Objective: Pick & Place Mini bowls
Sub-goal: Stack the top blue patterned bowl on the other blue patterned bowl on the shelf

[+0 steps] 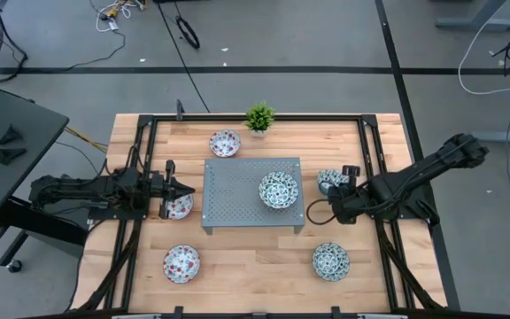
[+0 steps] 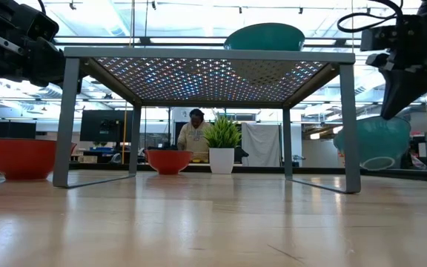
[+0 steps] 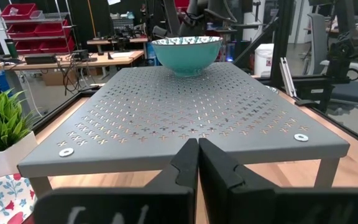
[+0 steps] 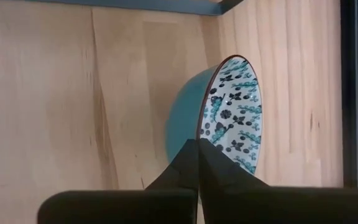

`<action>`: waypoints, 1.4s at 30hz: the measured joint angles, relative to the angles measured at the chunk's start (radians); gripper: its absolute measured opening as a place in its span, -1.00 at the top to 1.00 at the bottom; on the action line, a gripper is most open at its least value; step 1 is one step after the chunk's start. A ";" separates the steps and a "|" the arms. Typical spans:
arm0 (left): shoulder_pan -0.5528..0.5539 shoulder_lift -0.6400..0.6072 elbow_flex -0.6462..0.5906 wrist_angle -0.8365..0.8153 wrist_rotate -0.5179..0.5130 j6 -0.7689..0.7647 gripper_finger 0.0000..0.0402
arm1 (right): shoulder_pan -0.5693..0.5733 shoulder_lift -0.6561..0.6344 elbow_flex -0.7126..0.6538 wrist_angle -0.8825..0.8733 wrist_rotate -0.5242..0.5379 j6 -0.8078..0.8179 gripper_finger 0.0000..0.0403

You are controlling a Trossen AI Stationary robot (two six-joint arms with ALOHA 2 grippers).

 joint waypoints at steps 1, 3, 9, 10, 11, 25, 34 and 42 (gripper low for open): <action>0.000 0.000 0.000 0.000 0.000 0.000 0.91 | 0.004 0.006 0.000 0.000 0.000 0.000 1.00; 0.000 0.000 0.000 0.000 0.000 0.000 0.91 | 0.012 0.019 0.000 0.000 -0.001 0.000 1.00; 0.000 0.000 0.000 0.000 0.000 0.000 0.91 | 0.037 0.041 -0.001 0.002 -0.012 0.003 1.00; 0.000 0.000 0.000 0.000 0.000 0.000 0.91 | 0.042 0.046 -0.001 0.003 -0.014 0.004 1.00; 0.000 0.000 0.000 0.000 0.000 0.000 0.91 | 0.047 0.049 -0.001 0.004 -0.018 0.005 1.00; 0.000 0.000 0.000 0.000 0.000 0.000 0.91 | 0.141 0.111 -0.001 0.077 -0.056 0.143 1.00; 0.000 0.000 0.000 0.000 0.000 0.000 0.91 | 0.188 0.143 -0.001 0.107 -0.094 0.163 1.00; 0.000 0.000 0.000 0.000 0.000 0.000 0.91 | 0.190 0.143 -0.001 0.133 -0.115 0.165 1.00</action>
